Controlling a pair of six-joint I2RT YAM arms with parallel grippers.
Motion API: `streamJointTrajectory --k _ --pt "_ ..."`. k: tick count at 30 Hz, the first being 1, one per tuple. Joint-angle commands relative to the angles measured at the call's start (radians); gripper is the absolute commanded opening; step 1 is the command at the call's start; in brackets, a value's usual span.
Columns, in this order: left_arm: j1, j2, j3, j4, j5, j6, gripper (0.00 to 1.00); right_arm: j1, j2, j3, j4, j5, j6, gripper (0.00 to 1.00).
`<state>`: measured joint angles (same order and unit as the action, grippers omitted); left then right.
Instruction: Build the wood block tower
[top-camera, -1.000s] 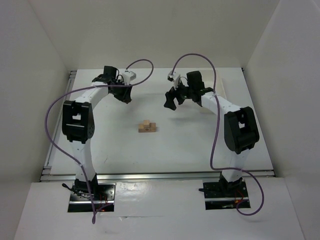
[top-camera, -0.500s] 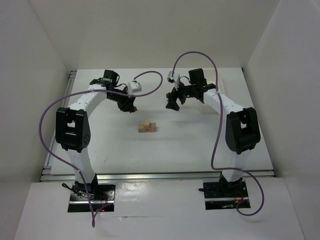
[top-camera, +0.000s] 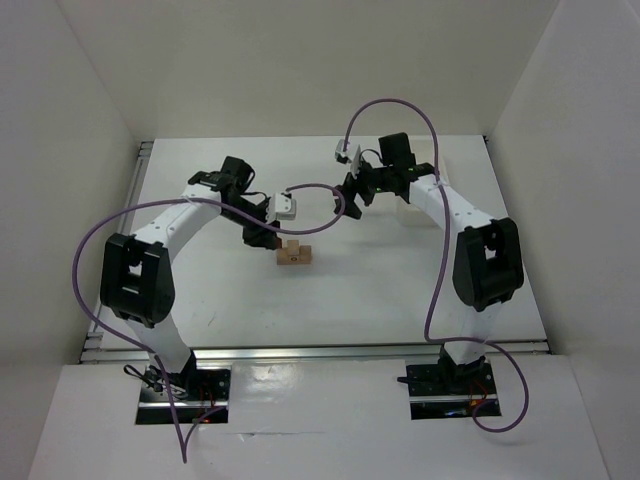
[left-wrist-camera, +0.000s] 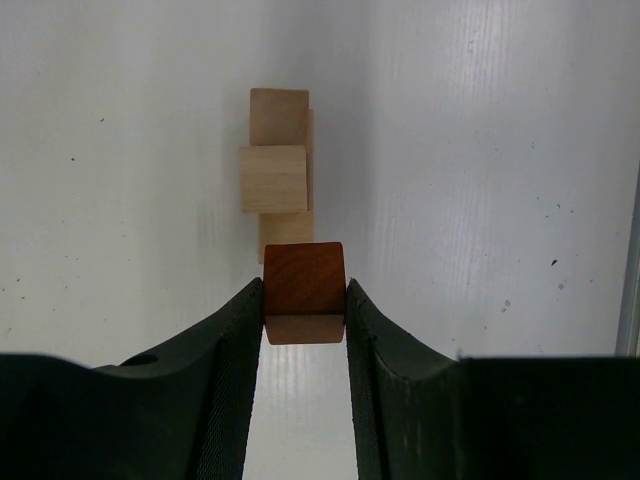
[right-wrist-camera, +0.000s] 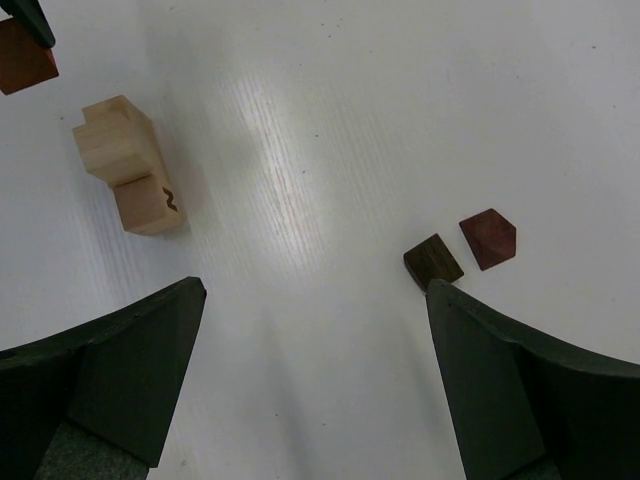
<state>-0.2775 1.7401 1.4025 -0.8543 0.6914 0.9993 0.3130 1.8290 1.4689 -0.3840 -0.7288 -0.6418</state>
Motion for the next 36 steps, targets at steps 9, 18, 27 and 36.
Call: streamJointTrajectory --k 9,18,27,36 --pt "0.009 0.019 0.024 -0.028 0.029 0.061 0.02 0.031 -0.083 0.008 0.019 0.094 -0.015 1.00" --pt "-0.032 0.019 0.105 0.034 0.016 -0.086 0.02 0.040 -0.083 -0.010 0.042 0.155 -0.006 1.00" --pt "-0.095 0.093 0.170 0.046 -0.009 -0.122 0.02 0.040 -0.165 -0.073 0.145 0.275 0.016 1.00" --pt "-0.094 0.072 0.124 0.031 -0.024 -0.093 0.01 0.040 -0.175 -0.094 0.166 0.304 0.016 1.00"
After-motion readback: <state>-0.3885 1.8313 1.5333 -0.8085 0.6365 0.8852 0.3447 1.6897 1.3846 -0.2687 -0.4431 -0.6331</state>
